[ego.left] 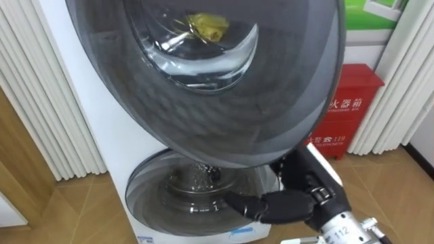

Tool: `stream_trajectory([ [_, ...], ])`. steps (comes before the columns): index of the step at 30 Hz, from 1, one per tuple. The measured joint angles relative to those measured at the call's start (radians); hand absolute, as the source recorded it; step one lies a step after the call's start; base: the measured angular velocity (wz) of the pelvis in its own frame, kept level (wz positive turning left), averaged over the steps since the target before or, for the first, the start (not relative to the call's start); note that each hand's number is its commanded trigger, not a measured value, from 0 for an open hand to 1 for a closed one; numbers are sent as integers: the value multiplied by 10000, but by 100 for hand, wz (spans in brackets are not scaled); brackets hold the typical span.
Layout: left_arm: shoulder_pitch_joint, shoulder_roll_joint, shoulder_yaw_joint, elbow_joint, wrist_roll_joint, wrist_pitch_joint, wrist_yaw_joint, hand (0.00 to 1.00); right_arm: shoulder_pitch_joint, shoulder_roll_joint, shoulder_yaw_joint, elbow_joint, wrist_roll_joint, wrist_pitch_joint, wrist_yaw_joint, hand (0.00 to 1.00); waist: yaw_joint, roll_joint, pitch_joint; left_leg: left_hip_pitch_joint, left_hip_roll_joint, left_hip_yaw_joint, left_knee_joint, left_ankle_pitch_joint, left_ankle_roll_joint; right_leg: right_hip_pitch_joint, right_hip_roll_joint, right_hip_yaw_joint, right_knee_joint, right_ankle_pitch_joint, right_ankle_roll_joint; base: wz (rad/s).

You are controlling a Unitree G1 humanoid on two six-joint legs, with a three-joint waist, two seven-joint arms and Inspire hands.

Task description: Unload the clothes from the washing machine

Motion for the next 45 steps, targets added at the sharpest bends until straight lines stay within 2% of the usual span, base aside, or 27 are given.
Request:
stream_trajectory([
  [2, -62, -5, -55, 251, 0, -8, 47, 0, 47, 3, 251, 0, 11, -1, 323, 0, -2, 51, 13, -25, -4, 1, 5, -15, -24, -11, -8, -4, -2, 11, 26, 0],
  [4, -59, -5, -182, 328, -1, -7, 75, 0, 136, -40, 357, 0, 2, -2, 618, 0, 1, 67, -37, -95, -8, 10, 6, -37, -50, -37, -22, -20, -6, 25, 52, 4],
  [8, -99, -45, -213, 335, -9, -19, 75, 0, 164, -25, 581, -17, -46, -1, 1277, 0, 29, 112, -45, -95, -9, 127, -18, -60, -51, -46, -37, -16, -2, 59, 77, 0],
  [12, -302, -55, -212, 410, -33, -180, 76, 0, 143, 13, 582, -49, -95, -2, 1677, 0, 80, 172, -38, -92, -8, 130, -42, -61, -51, -50, -32, -12, -4, 74, 57, 0],
  [16, -449, -65, -212, 487, -64, -412, 103, 0, 140, 55, 584, -338, -262, -2, 1987, 0, 102, 300, 22, -112, -5, 129, -74, -60, -49, -51, -24, -14, 6, 77, 53, 0],
  [19, -469, -66, -219, 487, -72, -448, 108, 0, 84, 153, 644, -419, -471, -3, 2103, 0, 138, 291, 22, -110, -5, 197, -77, -58, -46, -52, -23, -3, 1, 64, 73, 0],
  [24, -629, -64, -241, 554, -70, -616, 257, 0, -35, 395, 786, -476, -1010, -2, 2114, 0, 567, 190, 32, -125, -31, 281, -53, -54, -41, -201, -57, 12, 148, 24, 60, -6],
  [31, -797, -77, -417, 579, -64, -614, 305, 0, -523, 376, 1329, -476, -1341, 169, 2178, 0, 1197, 100, 26, -152, -4, 195, -26, -51, -44, -138, -53, -99, -2, -27, 48, 4],
  [35, -813, -100, -415, 742, -66, -589, 306, 0, -838, 407, 1818, -471, -1375, 324, 2284, 0, 1329, 75, 17, -176, -4, -14, -48, -51, -45, -30, -111, -370, -71, -32, 59, 16],
  [40, -822, -120, -346, 743, -65, -525, 307, 0, -1018, 450, 2093, -470, -1445, 324, 2291, 0, 1611, 10, 23, -296, -21, -127, -58, -40, -26, 73, -207, -692, -184, -43, 109, 21],
  [45, -849, -153, -347, 741, -61, -301, 306, 0, -1231, 714, 2305, -457, -1756, 472, 2369, 0, 1805, -53, 25, -289, -26, -308, -82, -39, -25, 255, -239, -897, -340, -65, 160, 15],
])
